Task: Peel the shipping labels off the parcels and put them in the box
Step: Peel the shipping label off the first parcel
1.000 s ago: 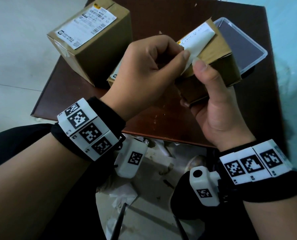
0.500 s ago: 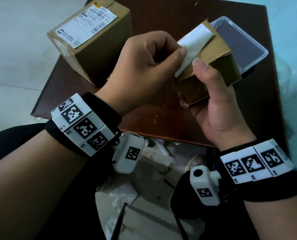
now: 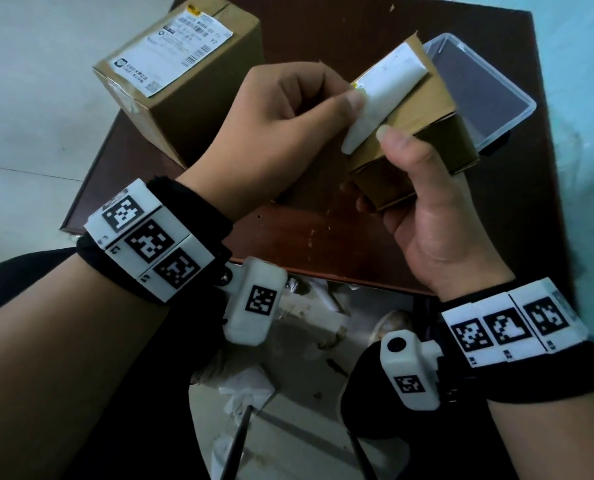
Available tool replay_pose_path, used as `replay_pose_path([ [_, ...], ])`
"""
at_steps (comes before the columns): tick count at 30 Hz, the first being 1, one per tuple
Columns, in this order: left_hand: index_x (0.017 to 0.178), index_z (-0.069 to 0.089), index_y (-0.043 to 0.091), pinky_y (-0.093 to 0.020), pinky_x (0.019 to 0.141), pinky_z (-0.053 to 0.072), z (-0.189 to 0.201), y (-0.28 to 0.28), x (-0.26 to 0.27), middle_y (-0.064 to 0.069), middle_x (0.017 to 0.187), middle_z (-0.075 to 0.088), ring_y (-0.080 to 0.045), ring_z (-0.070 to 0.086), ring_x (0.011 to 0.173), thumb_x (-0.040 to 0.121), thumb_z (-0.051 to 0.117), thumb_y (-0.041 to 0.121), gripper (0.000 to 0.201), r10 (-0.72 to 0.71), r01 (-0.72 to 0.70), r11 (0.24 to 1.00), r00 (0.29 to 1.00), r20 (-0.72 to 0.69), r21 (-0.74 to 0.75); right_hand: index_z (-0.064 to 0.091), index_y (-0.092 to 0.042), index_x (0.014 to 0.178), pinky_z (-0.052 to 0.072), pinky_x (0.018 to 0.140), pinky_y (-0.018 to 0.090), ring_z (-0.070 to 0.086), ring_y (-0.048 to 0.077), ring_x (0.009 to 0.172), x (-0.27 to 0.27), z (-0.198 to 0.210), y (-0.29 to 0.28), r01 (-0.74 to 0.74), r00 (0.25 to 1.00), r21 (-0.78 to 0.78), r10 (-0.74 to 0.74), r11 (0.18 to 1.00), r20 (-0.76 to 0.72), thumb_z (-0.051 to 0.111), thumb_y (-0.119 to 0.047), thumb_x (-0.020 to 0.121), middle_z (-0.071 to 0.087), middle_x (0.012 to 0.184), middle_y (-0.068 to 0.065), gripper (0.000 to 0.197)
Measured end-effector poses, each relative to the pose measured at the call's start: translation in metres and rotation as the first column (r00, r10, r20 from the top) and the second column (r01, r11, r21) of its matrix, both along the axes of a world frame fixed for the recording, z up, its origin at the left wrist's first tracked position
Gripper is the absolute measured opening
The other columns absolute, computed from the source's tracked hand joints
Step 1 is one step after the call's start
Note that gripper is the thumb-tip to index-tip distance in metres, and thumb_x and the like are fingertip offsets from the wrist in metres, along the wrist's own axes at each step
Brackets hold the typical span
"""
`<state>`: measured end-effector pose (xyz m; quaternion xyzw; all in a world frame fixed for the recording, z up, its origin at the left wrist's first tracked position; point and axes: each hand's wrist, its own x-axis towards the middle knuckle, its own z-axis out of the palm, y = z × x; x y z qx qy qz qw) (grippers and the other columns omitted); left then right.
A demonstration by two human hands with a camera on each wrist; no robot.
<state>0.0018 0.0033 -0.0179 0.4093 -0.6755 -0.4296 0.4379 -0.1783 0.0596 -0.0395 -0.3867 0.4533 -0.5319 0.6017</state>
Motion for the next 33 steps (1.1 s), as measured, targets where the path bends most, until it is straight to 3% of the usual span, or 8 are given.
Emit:
replay_pose_path([
  [4,0.102,0.071,0.007,-0.045,0.082,0.055,0.006,0.003,-0.010,-0.027,0.104,0.066,-0.035,0.065,0.093,0.102,0.058,0.032,0.029,0.028,0.047,0.958,0.966,-0.257,0.283,0.074,-0.013,0.116,0.062,0.088,0.041,0.075,0.030,0.111,0.000,-0.009,-0.005,0.071,0.991,-0.066,-0.078,0.995,-0.105,0.089,-0.031,0.078,0.078,0.114,0.011,0.045],
  [7,0.108,0.076,0.008,-0.057,0.091,0.060,-0.001,0.002,-0.010,-0.020,0.105,0.077,-0.038,0.074,0.100,0.103,0.066,0.034,0.028,0.023,-0.001,0.985,0.992,-0.124,0.173,0.065,-0.004,0.134,0.057,0.106,0.054,0.074,0.028,0.118,0.003,-0.015,-0.003,0.068,0.953,-0.132,-0.104,0.989,-0.286,0.097,-0.039,0.070,0.076,0.123,0.012,0.080],
  [9,0.106,0.078,0.007,-0.045,0.087,0.063,-0.006,0.000,-0.008,-0.012,0.099,0.080,-0.025,0.076,0.095,0.101,0.071,0.029,0.023,0.053,-0.050,0.996,0.998,-0.039,0.076,0.058,-0.006,0.141,0.057,0.107,0.053,0.074,0.021,0.118,0.004,-0.018,-0.001,0.054,0.931,-0.157,-0.107,0.986,-0.349,0.097,-0.037,0.070,0.076,0.125,0.005,0.087],
  [13,0.097,0.075,0.005,-0.020,0.066,0.053,-0.006,-0.001,-0.006,0.002,0.084,0.074,0.000,0.067,0.072,0.098,0.074,0.024,0.019,0.086,-0.086,0.996,0.995,0.047,-0.006,0.044,-0.017,0.157,0.051,0.116,0.052,0.066,0.021,0.132,0.003,-0.015,-0.001,-0.024,0.968,-0.094,-0.001,0.995,-0.252,0.096,-0.055,0.069,0.066,0.142,0.006,0.109],
  [17,0.104,0.076,0.003,-0.032,0.079,0.063,-0.008,-0.003,-0.002,-0.003,0.098,0.077,-0.009,0.075,0.089,0.099,0.072,0.027,0.024,0.031,-0.017,0.996,0.986,0.165,-0.084,0.038,-0.025,0.161,0.047,0.118,0.051,0.065,0.020,0.135,0.001,-0.009,-0.006,0.019,0.989,0.030,-0.014,0.999,-0.149,0.080,-0.085,0.063,0.066,0.145,0.000,0.123],
  [21,0.104,0.075,0.008,-0.042,0.082,0.061,-0.013,-0.002,-0.002,-0.003,0.104,0.076,-0.014,0.073,0.096,0.100,0.068,0.030,0.024,0.059,-0.008,0.982,0.964,0.260,-0.191,0.039,-0.014,0.158,0.054,0.113,0.053,0.069,0.028,0.131,-0.003,-0.004,-0.008,0.037,0.999,0.121,-0.038,0.992,0.010,0.084,-0.068,0.074,0.066,0.145,0.012,0.110],
  [26,0.099,0.072,0.001,-0.037,0.088,0.061,-0.012,-0.003,0.000,-0.004,0.113,0.075,-0.009,0.072,0.106,0.100,0.068,0.017,0.017,0.032,0.019,0.974,0.975,0.220,-0.227,0.064,-0.012,0.136,0.049,0.117,0.059,0.068,0.033,0.129,-0.009,0.003,-0.007,-0.022,0.981,0.128,-0.003,0.992,0.192,0.054,-0.033,0.109,0.067,0.137,0.021,0.036],
  [33,0.110,0.077,0.002,-0.039,0.091,0.058,-0.020,0.002,-0.008,-0.005,0.116,0.076,-0.013,0.073,0.106,0.102,0.064,0.017,0.021,-0.034,0.133,0.949,0.945,0.326,-0.286,0.047,-0.012,0.149,0.060,0.103,0.053,0.073,0.029,0.124,0.000,0.000,-0.011,0.184,0.975,0.157,-0.201,0.970,0.099,0.077,-0.042,0.095,0.070,0.139,0.018,0.069],
])
